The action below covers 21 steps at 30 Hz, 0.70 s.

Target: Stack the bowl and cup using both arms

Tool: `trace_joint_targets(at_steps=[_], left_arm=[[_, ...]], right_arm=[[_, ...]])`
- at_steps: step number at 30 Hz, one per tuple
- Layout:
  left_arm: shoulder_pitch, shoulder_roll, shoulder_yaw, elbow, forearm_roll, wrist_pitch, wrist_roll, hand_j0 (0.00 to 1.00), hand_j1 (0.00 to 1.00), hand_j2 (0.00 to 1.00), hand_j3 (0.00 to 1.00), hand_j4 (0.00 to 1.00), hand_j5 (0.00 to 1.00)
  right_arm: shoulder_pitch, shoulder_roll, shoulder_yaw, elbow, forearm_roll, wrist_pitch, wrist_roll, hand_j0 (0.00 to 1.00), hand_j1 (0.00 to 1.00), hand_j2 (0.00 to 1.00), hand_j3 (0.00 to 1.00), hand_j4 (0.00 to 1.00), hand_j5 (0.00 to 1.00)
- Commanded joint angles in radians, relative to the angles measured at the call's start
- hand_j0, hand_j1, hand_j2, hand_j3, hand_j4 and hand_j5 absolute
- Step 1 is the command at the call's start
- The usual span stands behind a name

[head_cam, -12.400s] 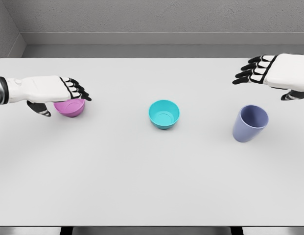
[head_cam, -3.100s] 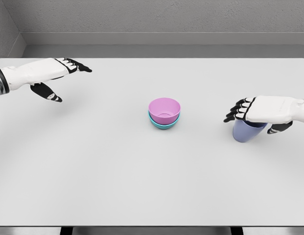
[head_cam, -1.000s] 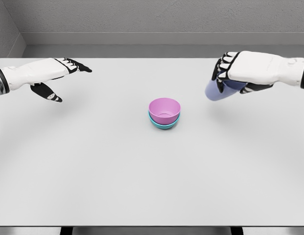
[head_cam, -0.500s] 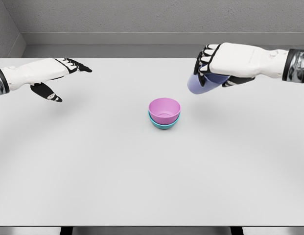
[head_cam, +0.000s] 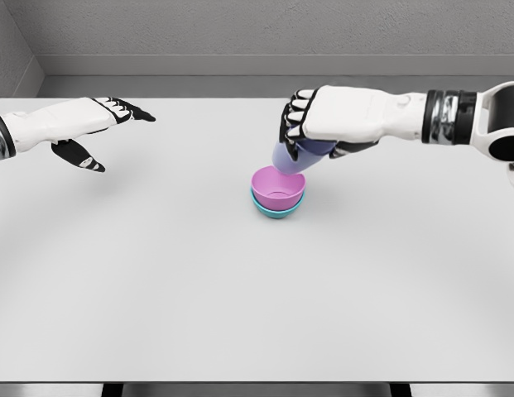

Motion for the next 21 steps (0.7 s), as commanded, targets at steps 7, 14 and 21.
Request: trace_joint_targets(at_steps=[7,14,21], left_arm=[[0.0,0.002,0.001,0.0,0.006,0.003,0.001,1.0,1.0,1.0,1.0,1.0,1.0],[0.0,0.002,0.001,0.0,0.006,0.003,0.001,1.0,1.0,1.0,1.0,1.0,1.0],[0.0,0.002,0.001,0.0,0.006,0.003,0.001,1.0,1.0,1.0,1.0,1.0,1.0]], right_arm=[[-0.009,0.034,0.05,0.007,-0.002,0.004,-0.002,0.43,0.43,0.43,0.43,0.43,0.43],[-0.003,0.029,0.052,0.008,-0.001,0.004,-0.002,0.43,0.43,0.43,0.43,0.43,0.43],[-0.003,0.029,0.067,0.022,-0.001,0.004,-0.002,0.44,0.44,0.44,0.44,0.44,0.44]])
